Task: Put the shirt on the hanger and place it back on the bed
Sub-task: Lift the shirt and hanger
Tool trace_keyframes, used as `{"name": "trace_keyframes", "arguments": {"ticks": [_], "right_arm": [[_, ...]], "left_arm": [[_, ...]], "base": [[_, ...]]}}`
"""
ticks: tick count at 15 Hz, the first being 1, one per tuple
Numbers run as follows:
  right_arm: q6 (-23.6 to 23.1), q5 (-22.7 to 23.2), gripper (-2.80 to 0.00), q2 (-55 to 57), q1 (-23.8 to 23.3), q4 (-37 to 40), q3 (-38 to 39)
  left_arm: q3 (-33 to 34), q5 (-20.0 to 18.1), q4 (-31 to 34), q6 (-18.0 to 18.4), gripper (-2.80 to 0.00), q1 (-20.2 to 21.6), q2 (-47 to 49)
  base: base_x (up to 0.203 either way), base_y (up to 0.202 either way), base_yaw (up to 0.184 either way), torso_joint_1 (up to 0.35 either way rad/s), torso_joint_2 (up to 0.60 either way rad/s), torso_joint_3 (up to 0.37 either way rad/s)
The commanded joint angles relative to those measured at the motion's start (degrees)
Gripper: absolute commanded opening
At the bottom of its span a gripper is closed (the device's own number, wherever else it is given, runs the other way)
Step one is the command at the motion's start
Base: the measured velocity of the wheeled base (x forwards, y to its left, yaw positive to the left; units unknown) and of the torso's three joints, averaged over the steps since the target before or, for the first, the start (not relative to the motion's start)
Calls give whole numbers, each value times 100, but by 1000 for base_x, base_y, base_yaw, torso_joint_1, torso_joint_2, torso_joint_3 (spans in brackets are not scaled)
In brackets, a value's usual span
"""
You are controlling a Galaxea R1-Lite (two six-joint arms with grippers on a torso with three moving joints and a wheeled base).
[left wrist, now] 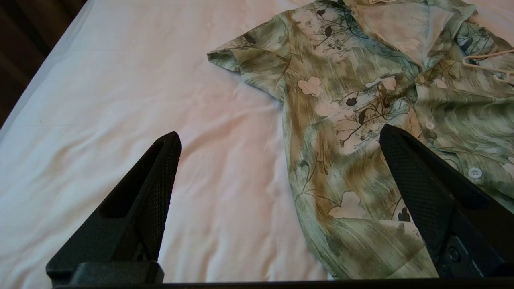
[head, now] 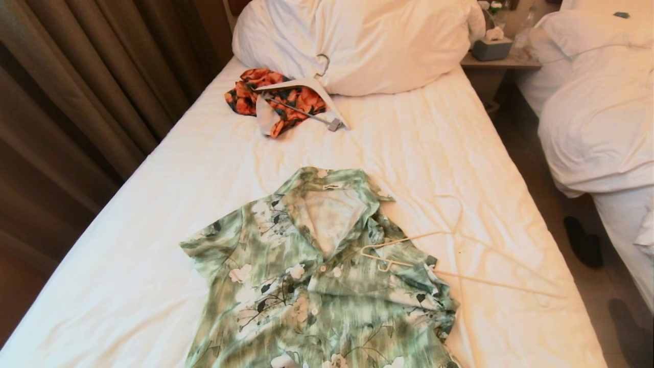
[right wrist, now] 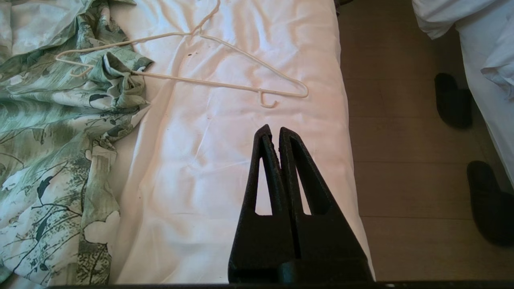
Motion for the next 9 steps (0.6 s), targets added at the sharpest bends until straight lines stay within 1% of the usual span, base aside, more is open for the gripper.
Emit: {"name": "trace_keyframes", "arguments": {"ticks": [1,9], "right_arm": [[1,0,-280,0,2,-4,18],[41,-9,-280,0,0,-4,9]], "left_arm": [[0,3,-2,1,0,2,5],[0,5,-2,1,0,2,5]], "base": [[0,0,0,0,0,0],[0,0,0,0,0,0]]}}
